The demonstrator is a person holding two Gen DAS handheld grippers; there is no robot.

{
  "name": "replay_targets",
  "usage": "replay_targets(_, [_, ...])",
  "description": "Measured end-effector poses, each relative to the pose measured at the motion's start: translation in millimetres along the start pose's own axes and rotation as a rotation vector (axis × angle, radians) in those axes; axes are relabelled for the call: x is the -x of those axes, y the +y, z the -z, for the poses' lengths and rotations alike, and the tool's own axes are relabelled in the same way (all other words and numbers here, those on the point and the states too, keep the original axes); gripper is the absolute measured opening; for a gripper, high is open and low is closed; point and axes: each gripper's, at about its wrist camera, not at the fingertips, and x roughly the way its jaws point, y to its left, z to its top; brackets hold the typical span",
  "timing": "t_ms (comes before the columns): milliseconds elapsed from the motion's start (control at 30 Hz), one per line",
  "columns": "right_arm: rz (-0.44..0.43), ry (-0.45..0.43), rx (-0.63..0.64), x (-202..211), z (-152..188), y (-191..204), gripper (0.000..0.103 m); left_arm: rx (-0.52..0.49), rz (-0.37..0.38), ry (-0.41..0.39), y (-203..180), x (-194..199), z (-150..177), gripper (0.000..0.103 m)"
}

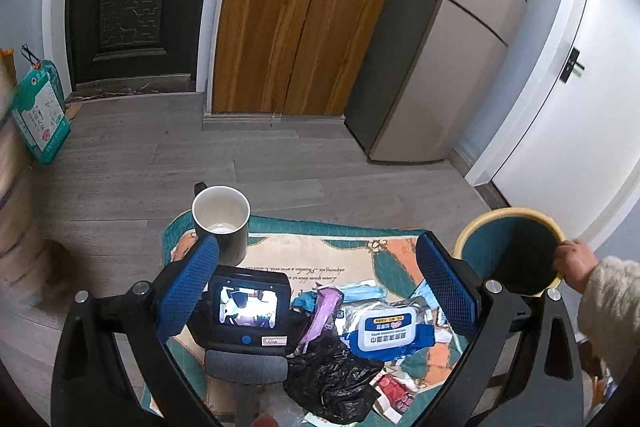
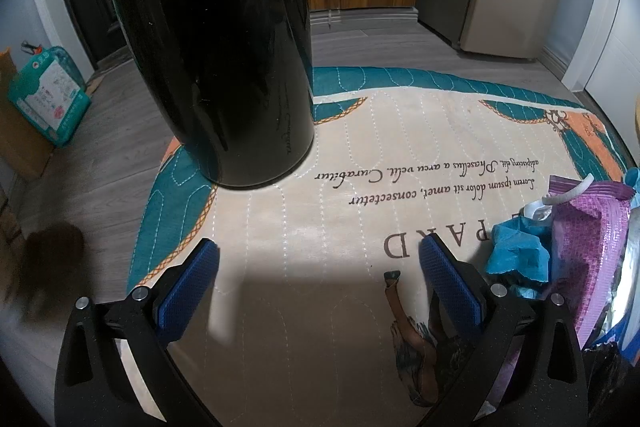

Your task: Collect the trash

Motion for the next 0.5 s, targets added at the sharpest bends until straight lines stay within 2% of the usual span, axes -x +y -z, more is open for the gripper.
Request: replay_targets(500, [-0.002, -0.001, 0.0, 2, -1, -1, 0.099, -0.09, -0.049, 0.112, -27, -54, 5, 0.097])
